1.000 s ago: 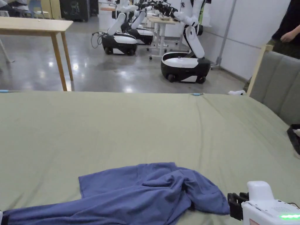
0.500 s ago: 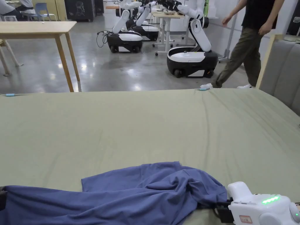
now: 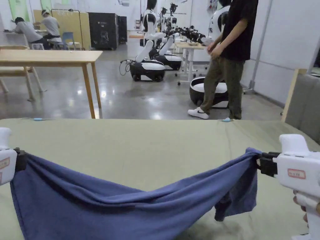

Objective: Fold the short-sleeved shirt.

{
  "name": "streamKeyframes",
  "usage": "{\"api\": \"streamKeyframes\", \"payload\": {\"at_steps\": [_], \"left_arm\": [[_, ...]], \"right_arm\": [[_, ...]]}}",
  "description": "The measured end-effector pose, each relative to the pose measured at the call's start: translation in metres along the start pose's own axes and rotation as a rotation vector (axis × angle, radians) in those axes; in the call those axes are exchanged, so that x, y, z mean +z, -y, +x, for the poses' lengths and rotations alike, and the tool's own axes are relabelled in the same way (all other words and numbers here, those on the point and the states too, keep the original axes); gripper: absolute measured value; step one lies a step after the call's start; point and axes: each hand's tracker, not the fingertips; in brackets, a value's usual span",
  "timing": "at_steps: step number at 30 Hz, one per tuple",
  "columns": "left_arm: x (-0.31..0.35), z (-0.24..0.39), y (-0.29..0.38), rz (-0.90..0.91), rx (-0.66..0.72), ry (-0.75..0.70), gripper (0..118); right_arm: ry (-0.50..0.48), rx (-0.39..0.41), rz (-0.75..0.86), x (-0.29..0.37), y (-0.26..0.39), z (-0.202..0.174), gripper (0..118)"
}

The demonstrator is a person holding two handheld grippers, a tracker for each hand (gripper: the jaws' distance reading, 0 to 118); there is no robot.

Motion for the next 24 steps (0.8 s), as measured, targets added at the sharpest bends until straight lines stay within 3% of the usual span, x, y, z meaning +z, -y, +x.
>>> {"api": "streamKeyframes", "payload": {"at_steps": [3, 5, 15, 19, 24], "left_arm": [[0.008, -0.012, -0.041, 0.062, 0.006, -0.022, 3], [0.012, -0.018, -0.071, 0.131, 0.019, -0.004, 3], [-0.016, -0.035, -0.188, 0.27, 0.124, 0.016, 3], [-0.04, -0.024, -0.193, 0.259, 0.086, -0.012, 4], [-0.096, -0.008, -0.147, 0.151, 0.099, -0.027, 3]], "right_arm": [[0.012, 0.006, 0.081, 0.016, -0.055, 0.005, 10], [0.072, 0.036, 0.137, 0.025, -0.092, 0.004, 10], [0.19, 0.001, 0.366, 0.044, -0.209, 0.017, 10], [0.195, 0.017, 0.332, 0.015, -0.211, 0.019, 10], [0.14, -0.011, 0.217, -0.052, -0.161, 0.02, 10]]}}
